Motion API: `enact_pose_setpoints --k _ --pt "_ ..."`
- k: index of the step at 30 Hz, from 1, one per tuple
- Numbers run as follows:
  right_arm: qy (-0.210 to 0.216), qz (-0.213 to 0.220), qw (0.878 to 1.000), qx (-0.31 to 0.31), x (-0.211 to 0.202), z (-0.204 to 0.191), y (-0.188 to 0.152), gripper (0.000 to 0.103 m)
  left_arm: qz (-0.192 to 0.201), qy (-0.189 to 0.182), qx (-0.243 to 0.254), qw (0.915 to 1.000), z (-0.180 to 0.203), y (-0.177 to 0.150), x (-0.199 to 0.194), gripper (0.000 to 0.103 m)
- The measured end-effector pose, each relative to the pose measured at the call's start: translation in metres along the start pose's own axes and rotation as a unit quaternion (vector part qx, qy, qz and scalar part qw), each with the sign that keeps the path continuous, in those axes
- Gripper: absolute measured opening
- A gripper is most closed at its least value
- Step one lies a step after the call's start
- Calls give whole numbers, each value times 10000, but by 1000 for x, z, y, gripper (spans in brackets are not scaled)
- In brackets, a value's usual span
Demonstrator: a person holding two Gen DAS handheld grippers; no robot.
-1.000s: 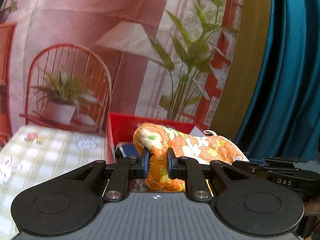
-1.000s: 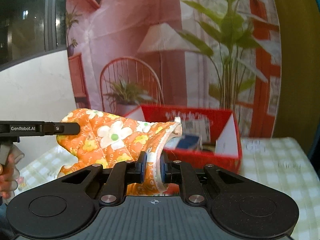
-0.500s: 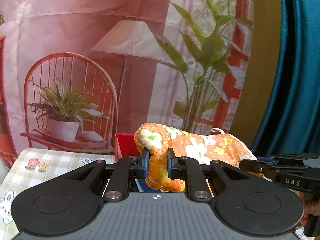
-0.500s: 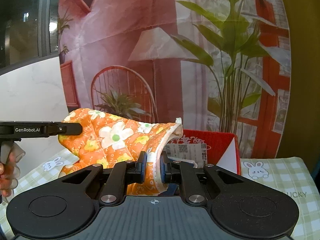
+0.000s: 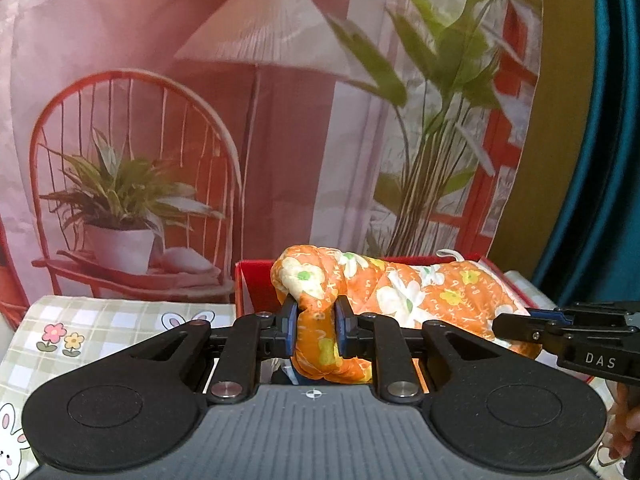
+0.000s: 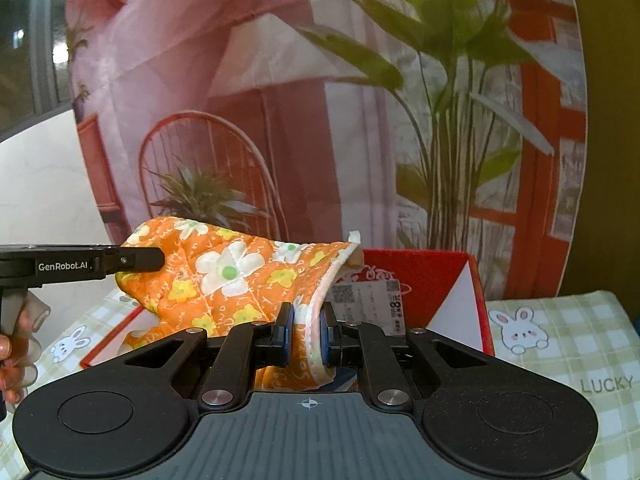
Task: Organize soft objects
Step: 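Lower the orange cloth into the box and open the left gripper, then raise the open left gripper away from the box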
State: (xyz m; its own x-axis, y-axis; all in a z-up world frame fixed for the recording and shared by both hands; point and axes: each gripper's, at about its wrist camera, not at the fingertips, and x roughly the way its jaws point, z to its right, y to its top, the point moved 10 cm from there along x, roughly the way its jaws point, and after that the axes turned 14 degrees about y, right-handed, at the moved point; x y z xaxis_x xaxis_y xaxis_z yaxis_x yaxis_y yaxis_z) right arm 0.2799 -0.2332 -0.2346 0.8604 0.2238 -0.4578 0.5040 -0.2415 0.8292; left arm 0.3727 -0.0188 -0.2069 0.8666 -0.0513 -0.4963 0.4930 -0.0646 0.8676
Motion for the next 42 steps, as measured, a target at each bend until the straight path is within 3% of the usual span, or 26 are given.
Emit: enact_pose_setpoints --k 4,6,7,18,28,34,42 --pt "-93 -135 9998 85 9 8 -6 12 -196 -39 6 9998 0 -8 14 26" --pt "-224 -242 9994 138 12 13 -10 12 -280 109 3 9995 -2 -10 20 47" --pt "-293 -277 9990 177 14 16 -12 12 -259 166 5 9995 -3 -10 21 49" --pt "-839 -343 9923 841 18 40 -22 9 -209 105 56 9997 -3 -12 17 50" --pt "-1267 -507 9899 393 38 46 -7 12 -173 62 150 9997 1 -17 9 57" --pt "-1340 -419 9899 194 26 45 -4 31 -131 127 163 9997 0 -17 0 69" --pt "-1213 -178 9924 -94 -3 27 -4 81 -80 276 232 9993 3 -23 -25 99"
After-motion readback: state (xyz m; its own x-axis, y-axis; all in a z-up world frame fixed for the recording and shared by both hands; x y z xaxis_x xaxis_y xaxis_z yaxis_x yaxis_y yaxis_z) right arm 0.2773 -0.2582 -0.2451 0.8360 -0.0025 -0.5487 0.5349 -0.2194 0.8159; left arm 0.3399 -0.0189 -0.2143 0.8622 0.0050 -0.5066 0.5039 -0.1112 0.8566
